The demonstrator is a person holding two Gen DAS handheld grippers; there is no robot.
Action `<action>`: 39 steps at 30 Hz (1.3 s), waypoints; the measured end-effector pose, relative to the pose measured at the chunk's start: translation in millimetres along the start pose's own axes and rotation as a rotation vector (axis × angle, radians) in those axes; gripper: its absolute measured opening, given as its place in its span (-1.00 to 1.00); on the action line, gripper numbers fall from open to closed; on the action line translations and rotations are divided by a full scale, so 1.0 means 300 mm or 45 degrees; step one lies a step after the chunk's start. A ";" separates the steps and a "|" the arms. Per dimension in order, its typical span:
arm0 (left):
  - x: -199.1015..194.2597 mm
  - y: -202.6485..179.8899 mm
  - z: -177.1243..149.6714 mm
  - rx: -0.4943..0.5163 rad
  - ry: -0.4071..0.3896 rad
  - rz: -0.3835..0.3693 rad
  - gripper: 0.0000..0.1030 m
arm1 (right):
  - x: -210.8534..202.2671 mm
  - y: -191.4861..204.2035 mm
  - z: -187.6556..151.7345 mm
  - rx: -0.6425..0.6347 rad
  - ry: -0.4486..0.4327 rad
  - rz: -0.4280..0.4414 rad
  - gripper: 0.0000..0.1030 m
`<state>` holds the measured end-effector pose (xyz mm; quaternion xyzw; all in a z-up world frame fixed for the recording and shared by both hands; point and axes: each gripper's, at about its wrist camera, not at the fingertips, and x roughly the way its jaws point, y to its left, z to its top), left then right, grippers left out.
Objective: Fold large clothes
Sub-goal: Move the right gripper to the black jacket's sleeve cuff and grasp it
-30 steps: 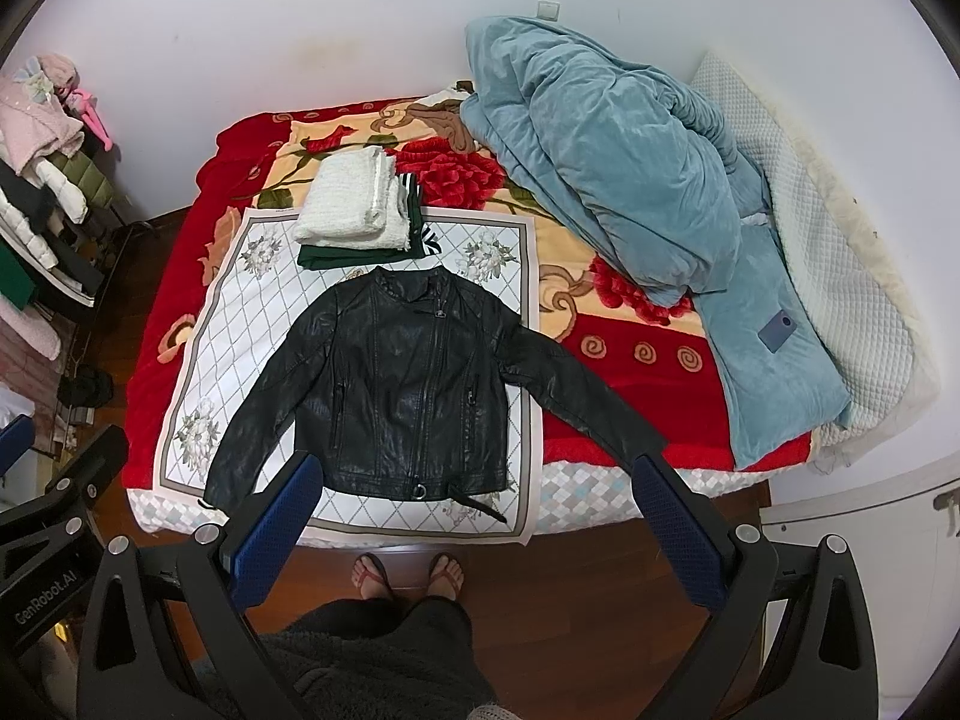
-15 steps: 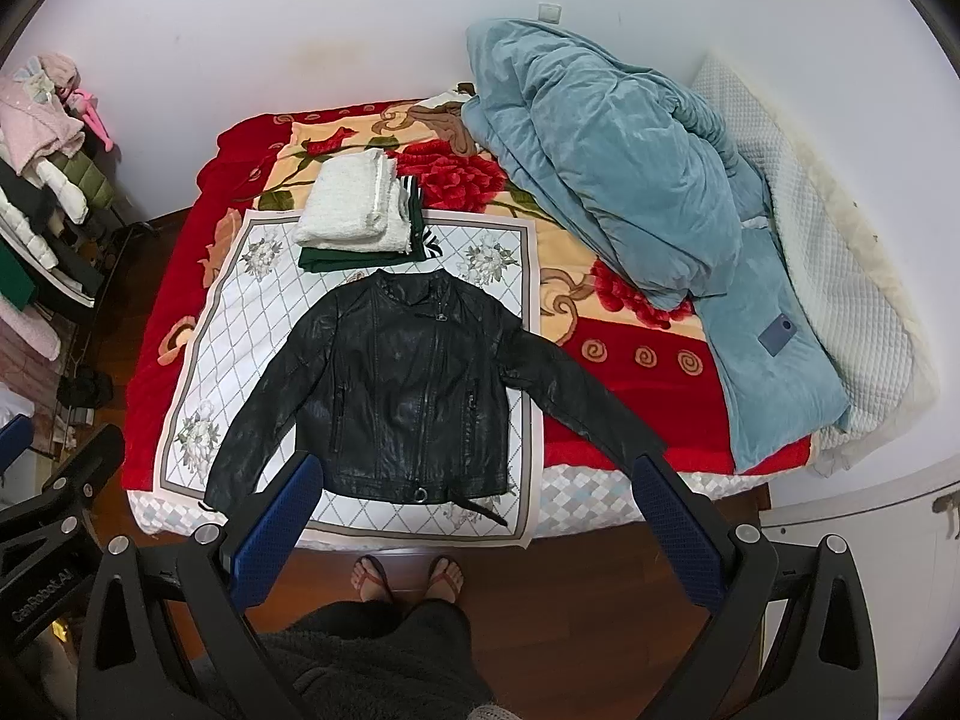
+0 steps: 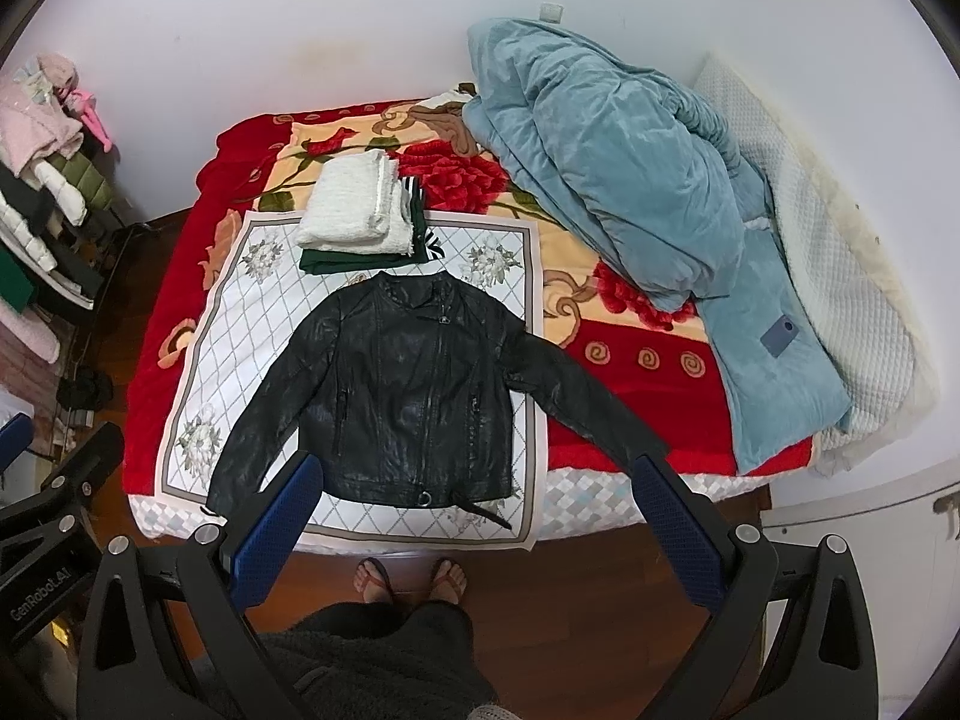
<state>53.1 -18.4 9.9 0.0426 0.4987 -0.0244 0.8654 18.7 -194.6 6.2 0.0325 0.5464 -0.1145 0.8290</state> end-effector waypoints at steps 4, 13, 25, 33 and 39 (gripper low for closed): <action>0.102 0.049 0.020 0.026 -0.048 0.043 0.99 | 0.092 -0.043 0.008 0.122 -0.003 0.059 1.00; 0.528 -0.029 -0.023 0.059 -0.047 0.207 0.99 | 0.624 -0.442 -0.131 0.667 0.128 0.052 0.28; 1.183 -0.322 -0.200 0.076 0.318 0.449 0.99 | 1.684 -1.201 -0.448 1.181 0.452 -0.031 0.39; 1.532 -0.548 -0.261 0.138 0.428 0.461 0.99 | 2.245 -1.411 -0.538 1.153 0.599 -0.077 0.47; 1.651 -0.696 -0.240 0.172 0.394 0.422 0.99 | 2.241 -1.425 -0.518 1.088 0.544 -0.099 -0.29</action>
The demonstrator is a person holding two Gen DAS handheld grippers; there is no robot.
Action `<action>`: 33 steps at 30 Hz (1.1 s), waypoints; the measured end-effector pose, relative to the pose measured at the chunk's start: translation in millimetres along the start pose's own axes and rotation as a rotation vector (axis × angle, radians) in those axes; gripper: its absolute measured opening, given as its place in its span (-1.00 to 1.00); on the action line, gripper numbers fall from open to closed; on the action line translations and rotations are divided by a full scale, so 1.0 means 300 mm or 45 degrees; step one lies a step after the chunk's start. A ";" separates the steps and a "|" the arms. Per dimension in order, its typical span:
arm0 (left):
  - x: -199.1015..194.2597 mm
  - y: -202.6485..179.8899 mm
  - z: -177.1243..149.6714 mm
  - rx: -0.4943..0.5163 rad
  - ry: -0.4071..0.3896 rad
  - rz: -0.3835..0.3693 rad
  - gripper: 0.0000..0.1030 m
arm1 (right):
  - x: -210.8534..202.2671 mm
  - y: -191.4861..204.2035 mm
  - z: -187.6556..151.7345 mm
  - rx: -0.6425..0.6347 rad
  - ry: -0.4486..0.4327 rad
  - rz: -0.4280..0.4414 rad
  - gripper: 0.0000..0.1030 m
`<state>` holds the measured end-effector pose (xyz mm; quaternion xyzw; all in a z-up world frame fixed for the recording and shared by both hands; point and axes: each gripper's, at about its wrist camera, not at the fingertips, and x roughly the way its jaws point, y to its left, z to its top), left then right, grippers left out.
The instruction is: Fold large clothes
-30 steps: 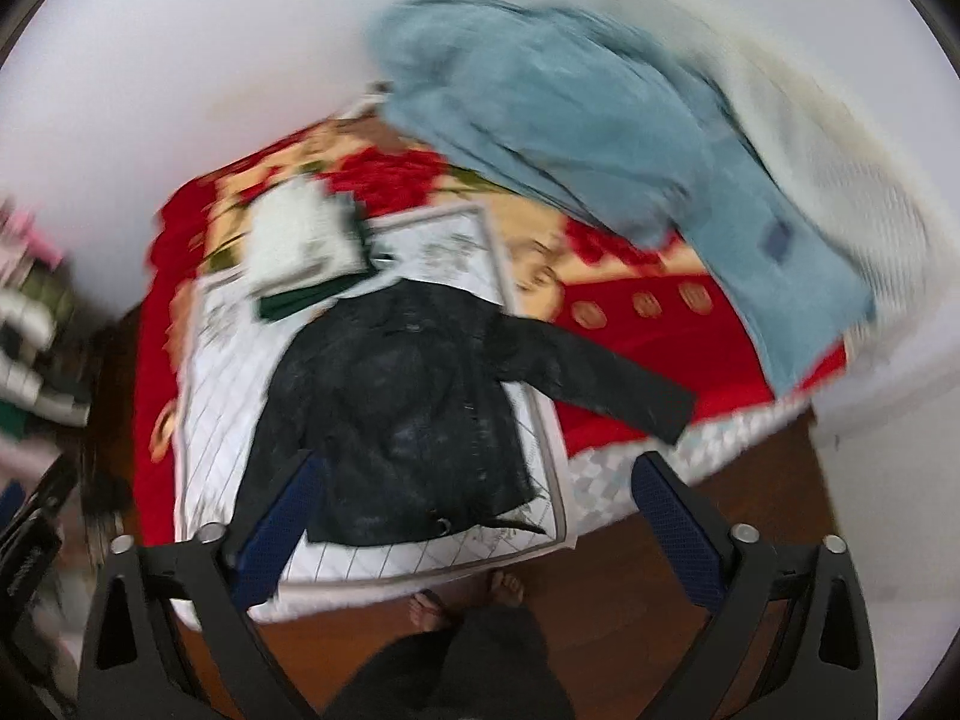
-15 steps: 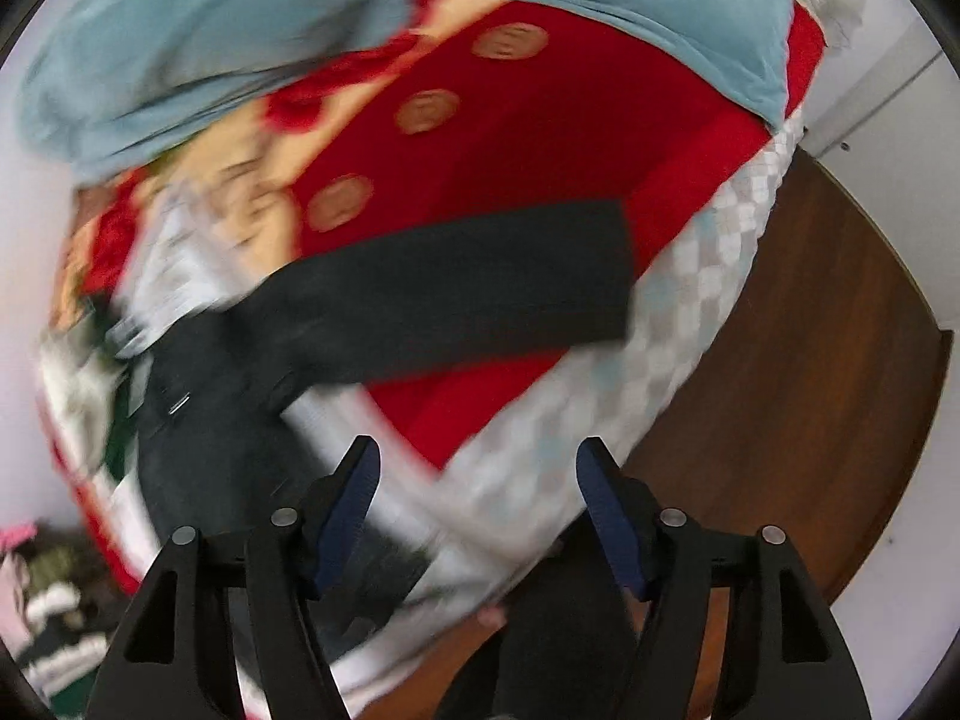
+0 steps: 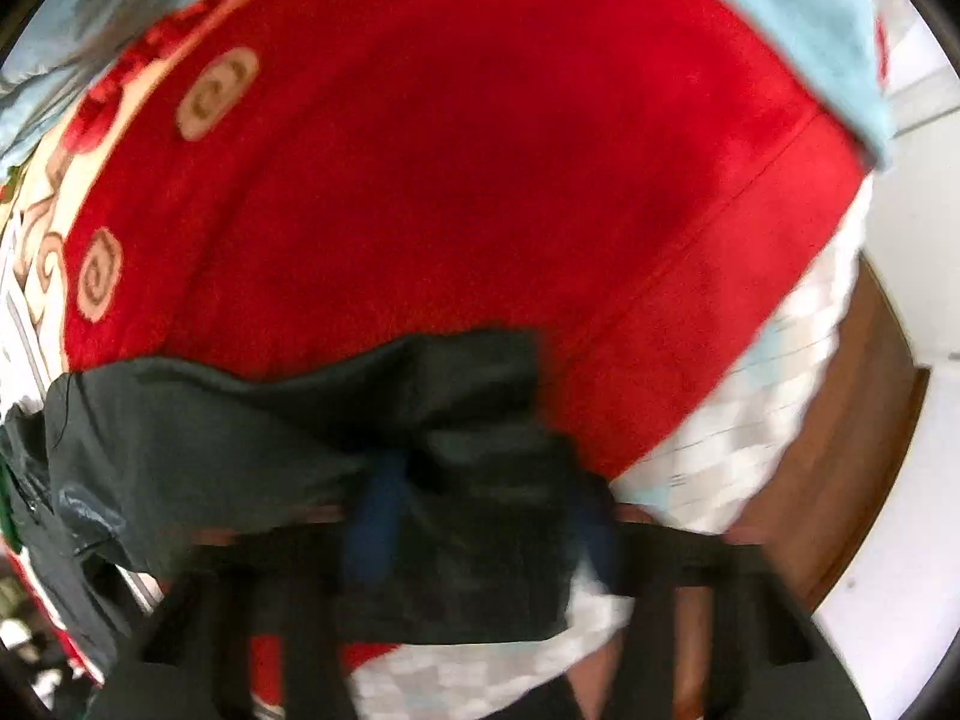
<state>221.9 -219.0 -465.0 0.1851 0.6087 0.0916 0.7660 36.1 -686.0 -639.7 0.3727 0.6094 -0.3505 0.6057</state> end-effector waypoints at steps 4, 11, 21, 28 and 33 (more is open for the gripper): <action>0.005 -0.072 0.015 0.028 -0.037 -0.019 0.99 | -0.164 -0.030 0.017 0.012 -0.144 0.029 -0.81; 0.022 -0.133 0.003 0.038 -0.005 -0.065 0.99 | -0.203 0.028 0.186 -0.019 -0.214 -0.012 -0.74; 0.034 -0.180 -0.014 0.047 0.002 -0.086 0.99 | -0.099 -0.143 -0.066 0.294 -0.050 0.466 0.09; 0.066 -0.210 -0.010 0.040 0.036 -0.092 0.99 | 0.122 -0.199 -0.155 0.670 -0.137 0.813 0.10; 0.075 -0.234 0.001 0.048 0.040 -0.095 0.99 | 0.097 -0.186 -0.153 0.711 -0.295 1.028 0.02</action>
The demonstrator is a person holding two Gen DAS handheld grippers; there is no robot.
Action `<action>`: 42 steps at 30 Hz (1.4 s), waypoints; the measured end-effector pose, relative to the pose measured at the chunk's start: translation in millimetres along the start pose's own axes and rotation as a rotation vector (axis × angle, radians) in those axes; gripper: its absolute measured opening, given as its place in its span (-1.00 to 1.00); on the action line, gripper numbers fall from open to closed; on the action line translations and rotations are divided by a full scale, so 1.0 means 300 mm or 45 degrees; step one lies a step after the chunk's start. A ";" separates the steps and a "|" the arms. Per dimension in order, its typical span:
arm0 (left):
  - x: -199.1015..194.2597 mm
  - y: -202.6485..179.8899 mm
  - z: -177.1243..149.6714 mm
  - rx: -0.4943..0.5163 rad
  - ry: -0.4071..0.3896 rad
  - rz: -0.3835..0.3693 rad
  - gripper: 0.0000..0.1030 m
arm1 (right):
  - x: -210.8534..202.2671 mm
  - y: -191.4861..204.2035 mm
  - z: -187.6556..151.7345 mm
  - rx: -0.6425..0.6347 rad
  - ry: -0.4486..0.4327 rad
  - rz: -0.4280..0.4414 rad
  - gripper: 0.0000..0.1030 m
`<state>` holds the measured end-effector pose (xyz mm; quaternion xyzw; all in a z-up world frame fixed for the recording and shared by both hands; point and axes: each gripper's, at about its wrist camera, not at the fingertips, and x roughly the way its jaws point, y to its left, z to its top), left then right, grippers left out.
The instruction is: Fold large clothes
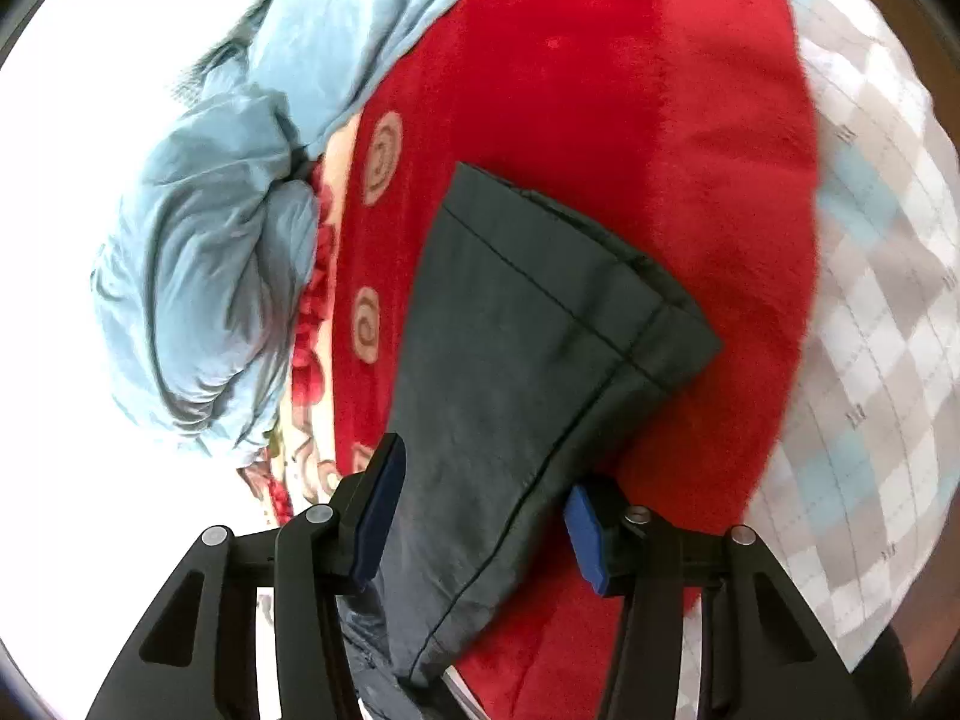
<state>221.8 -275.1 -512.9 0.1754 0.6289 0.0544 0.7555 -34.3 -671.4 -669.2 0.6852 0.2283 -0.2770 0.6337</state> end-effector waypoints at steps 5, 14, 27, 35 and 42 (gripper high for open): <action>0.013 -0.033 0.018 0.013 0.006 -0.015 0.99 | 0.078 -0.034 0.027 -0.014 0.062 0.015 0.04; 0.047 -0.039 0.050 -0.028 -0.004 -0.023 0.99 | 0.165 0.087 0.050 -0.087 0.027 0.139 -0.88; 0.106 0.349 0.047 -0.283 -0.002 -0.050 0.99 | -0.138 0.690 -0.298 -0.527 -0.215 0.084 -0.89; 0.130 0.723 0.020 -0.394 -0.028 -0.022 0.99 | 0.055 1.055 -0.901 -0.939 -0.008 0.020 -0.89; 0.281 1.112 -0.236 -0.562 0.119 0.082 0.99 | 0.541 1.052 -1.617 -1.408 0.323 -0.218 -0.89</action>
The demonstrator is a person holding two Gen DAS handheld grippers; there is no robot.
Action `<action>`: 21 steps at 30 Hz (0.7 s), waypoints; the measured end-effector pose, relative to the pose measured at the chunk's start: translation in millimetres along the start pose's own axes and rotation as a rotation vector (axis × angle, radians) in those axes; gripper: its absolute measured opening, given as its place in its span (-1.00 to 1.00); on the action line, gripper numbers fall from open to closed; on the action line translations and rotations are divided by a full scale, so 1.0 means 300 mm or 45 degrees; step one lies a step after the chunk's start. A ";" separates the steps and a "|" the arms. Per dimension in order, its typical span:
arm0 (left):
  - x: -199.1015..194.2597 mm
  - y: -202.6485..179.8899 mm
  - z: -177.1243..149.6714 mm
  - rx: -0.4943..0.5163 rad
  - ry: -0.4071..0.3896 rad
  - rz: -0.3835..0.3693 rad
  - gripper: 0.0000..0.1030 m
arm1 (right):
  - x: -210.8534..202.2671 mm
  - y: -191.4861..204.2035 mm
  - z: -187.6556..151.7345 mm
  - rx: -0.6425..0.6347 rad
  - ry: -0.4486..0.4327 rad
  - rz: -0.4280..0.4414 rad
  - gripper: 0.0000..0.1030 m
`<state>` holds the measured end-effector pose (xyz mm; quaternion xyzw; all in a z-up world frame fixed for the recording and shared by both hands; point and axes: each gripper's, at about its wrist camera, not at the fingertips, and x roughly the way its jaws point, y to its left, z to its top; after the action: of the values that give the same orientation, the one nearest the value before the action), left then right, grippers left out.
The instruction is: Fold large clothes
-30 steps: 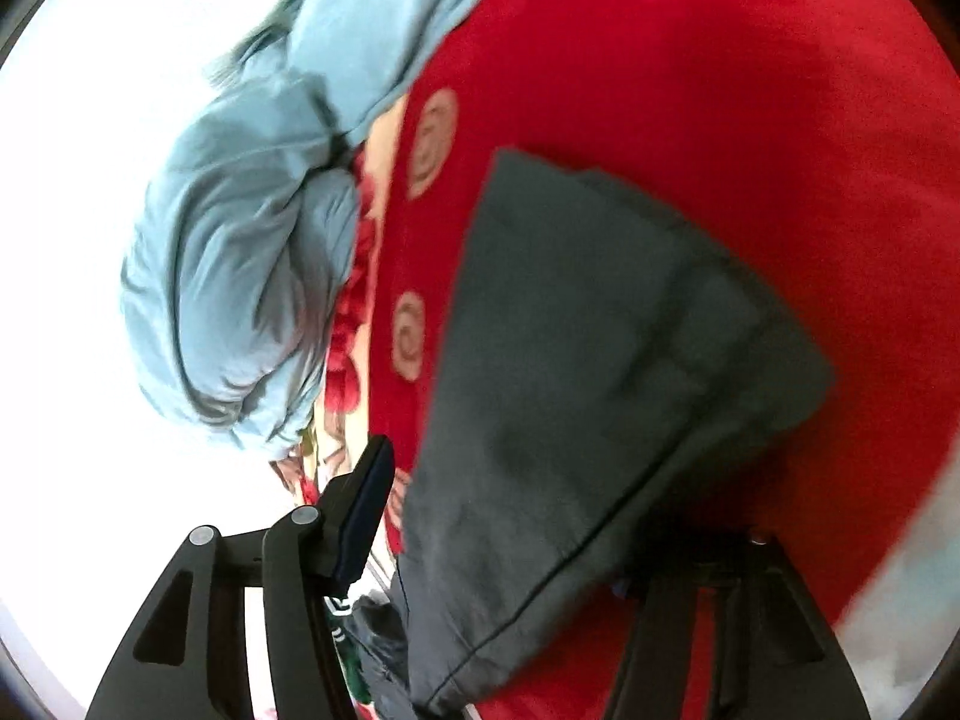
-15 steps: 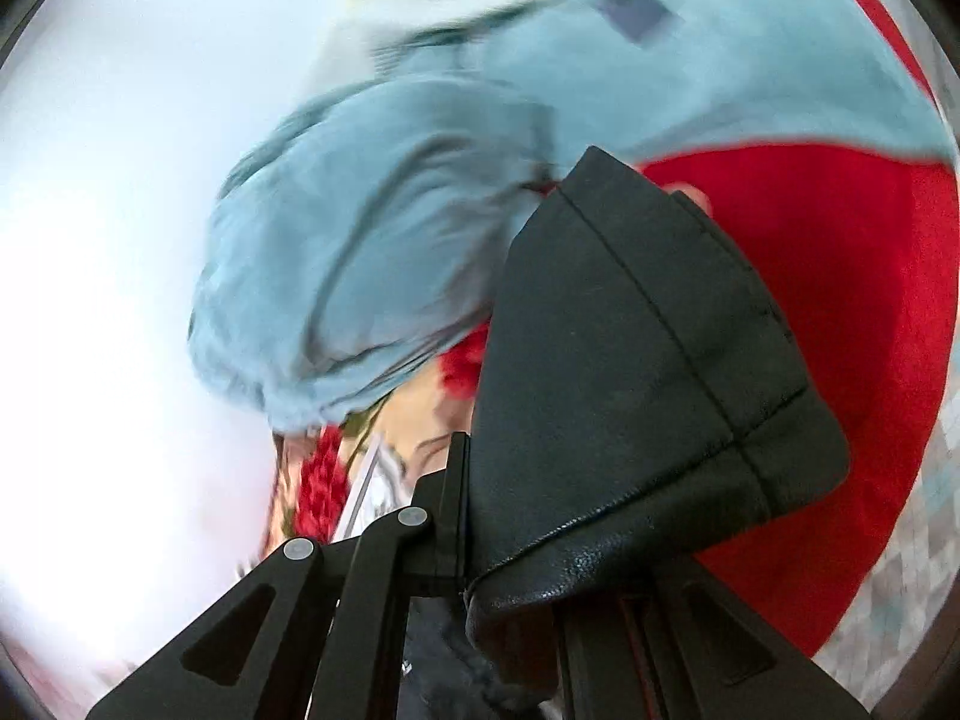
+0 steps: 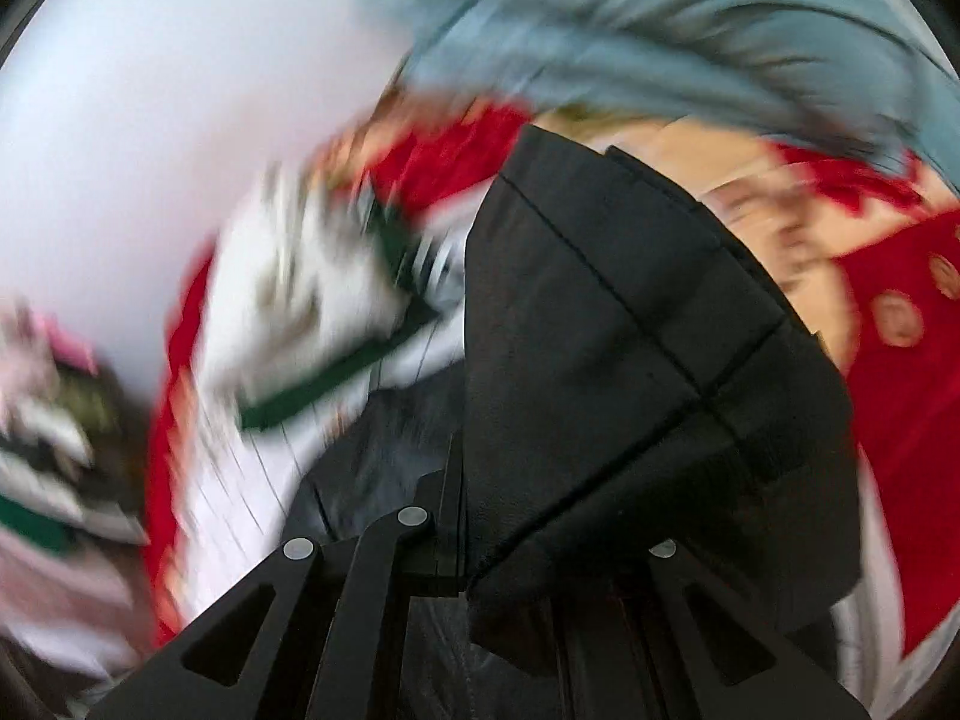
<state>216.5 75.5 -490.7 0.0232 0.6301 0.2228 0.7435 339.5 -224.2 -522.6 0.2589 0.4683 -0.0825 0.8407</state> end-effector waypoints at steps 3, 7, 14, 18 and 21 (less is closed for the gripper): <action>0.099 0.174 -0.066 -0.108 0.109 -0.004 0.99 | 0.253 0.184 -0.142 -0.215 0.214 -0.095 -0.87; 0.190 0.401 -0.172 -0.308 0.237 -0.064 0.99 | 0.482 0.298 -0.305 -0.362 0.577 -0.127 -0.30; 0.298 0.626 -0.325 -0.682 0.438 -0.386 0.99 | 0.303 0.265 -0.367 -0.234 0.613 0.323 0.30; 0.439 0.672 -0.400 -0.948 0.546 -0.590 0.98 | 0.277 0.159 -0.395 -0.131 0.661 0.262 0.30; 0.546 0.715 -0.437 -1.150 0.578 -0.655 0.96 | 0.270 0.097 -0.405 -0.073 0.687 0.236 0.30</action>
<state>45.2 295.3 -601.8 -0.5001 0.6017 0.2811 0.5557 304.4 -128.6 -631.4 0.2894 0.6516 0.0797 0.6967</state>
